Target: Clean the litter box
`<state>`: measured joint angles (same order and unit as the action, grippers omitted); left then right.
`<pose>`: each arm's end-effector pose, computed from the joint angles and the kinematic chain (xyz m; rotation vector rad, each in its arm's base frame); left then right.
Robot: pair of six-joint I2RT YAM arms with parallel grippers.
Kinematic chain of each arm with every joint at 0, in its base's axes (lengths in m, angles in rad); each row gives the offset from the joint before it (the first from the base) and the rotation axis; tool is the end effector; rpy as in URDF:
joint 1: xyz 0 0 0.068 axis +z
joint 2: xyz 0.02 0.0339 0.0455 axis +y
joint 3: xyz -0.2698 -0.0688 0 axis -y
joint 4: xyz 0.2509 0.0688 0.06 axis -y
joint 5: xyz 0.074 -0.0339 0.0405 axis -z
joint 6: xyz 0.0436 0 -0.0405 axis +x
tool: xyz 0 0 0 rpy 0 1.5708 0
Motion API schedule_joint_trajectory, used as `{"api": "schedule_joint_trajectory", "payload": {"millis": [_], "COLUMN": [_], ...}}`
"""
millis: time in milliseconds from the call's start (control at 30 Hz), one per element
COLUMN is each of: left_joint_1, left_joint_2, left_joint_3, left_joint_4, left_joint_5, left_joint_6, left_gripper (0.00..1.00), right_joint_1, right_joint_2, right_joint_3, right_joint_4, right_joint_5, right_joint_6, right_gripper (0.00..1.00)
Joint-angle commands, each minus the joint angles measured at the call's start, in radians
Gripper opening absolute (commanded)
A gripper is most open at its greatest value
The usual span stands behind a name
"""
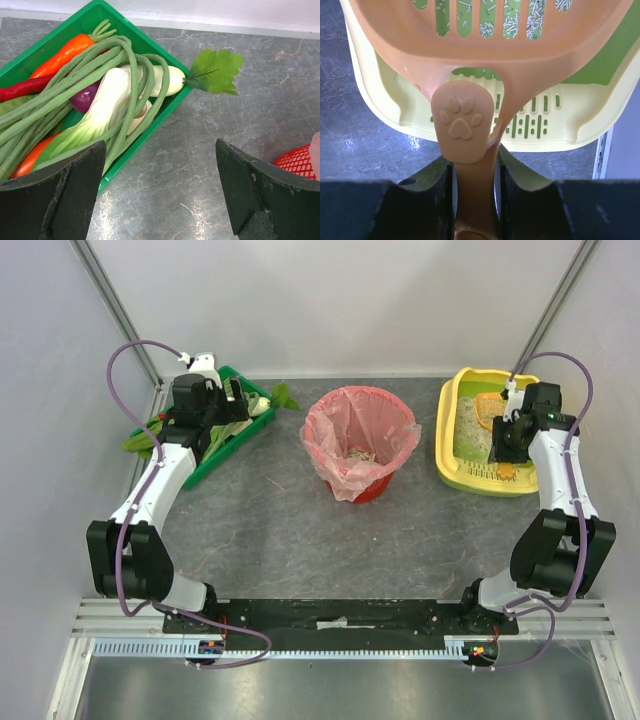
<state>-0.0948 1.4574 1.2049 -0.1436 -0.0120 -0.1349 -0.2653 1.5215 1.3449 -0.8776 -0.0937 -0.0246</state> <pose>0.3543 -0.0332 0.3316 -0.0473 1.9689 -0.1385 0.3120 -0.0806 0.2959 0.2820 2.6023 0.0215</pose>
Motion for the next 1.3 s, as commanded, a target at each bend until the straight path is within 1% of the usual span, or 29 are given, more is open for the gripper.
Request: {"api": "schedule_joint_trajectory", "payload": {"millis": [0,300,533,667,733,833,933,1000,1133,1167,1233,1267], "left_joint_1": [0.006,0.006,0.006,0.006,0.006,0.004,0.004,0.003,-0.016,-0.04,-0.078,-0.127], "left_joint_2": [-0.002,-0.012,-0.023,-0.023,-0.017,0.009,0.053,0.093,0.17,0.182,0.205,0.213], "left_joint_3": [0.036,0.041,0.03,0.044,0.053,0.088,0.152,0.223,0.367,0.421,0.476,0.537], "left_joint_4": [0.055,0.05,0.047,0.039,0.041,0.047,0.032,0.009,-0.101,-0.114,-0.142,-0.164], "left_joint_5": [0.033,0.03,0.034,0.032,0.037,0.056,0.096,0.133,0.184,0.188,0.178,0.176], "left_joint_6": [-0.042,-0.037,-0.043,-0.032,-0.031,-0.045,-0.061,-0.071,-0.098,-0.1,-0.098,-0.095], "left_gripper": [0.96,0.96,0.96,0.96,0.95,0.95,0.93,0.92,0.88,0.88,0.87,0.88], "right_joint_1": [0.001,0.0,-0.032,-0.032,-0.034,-0.032,-0.032,-0.02,0.005,0.006,0.011,0.014], "right_joint_2": [-0.046,-0.026,0.057,0.132,0.135,0.111,0.072,0.063,0.025,0.022,0.011,0.005], "right_joint_3": [-0.015,-0.004,0.058,0.157,0.168,0.145,0.134,0.145,0.142,0.137,0.132,0.132], "right_joint_4": [0.062,0.042,-0.017,-0.144,-0.168,-0.153,-0.138,-0.136,-0.097,-0.087,-0.069,-0.061], "right_joint_5": [0.032,0.008,-0.138,-0.135,-0.12,-0.115,-0.106,-0.092,-0.08,-0.08,-0.081,-0.09], "right_joint_6": [-0.023,0.023,0.17,0.16,0.15,0.143,0.144,0.14,0.115,0.108,0.089,0.084], "right_gripper": [0.0,0.0,0.0,0.0,0.0,0.0,0.0,0.0,0.0,0.0,0.0,0.0]}}
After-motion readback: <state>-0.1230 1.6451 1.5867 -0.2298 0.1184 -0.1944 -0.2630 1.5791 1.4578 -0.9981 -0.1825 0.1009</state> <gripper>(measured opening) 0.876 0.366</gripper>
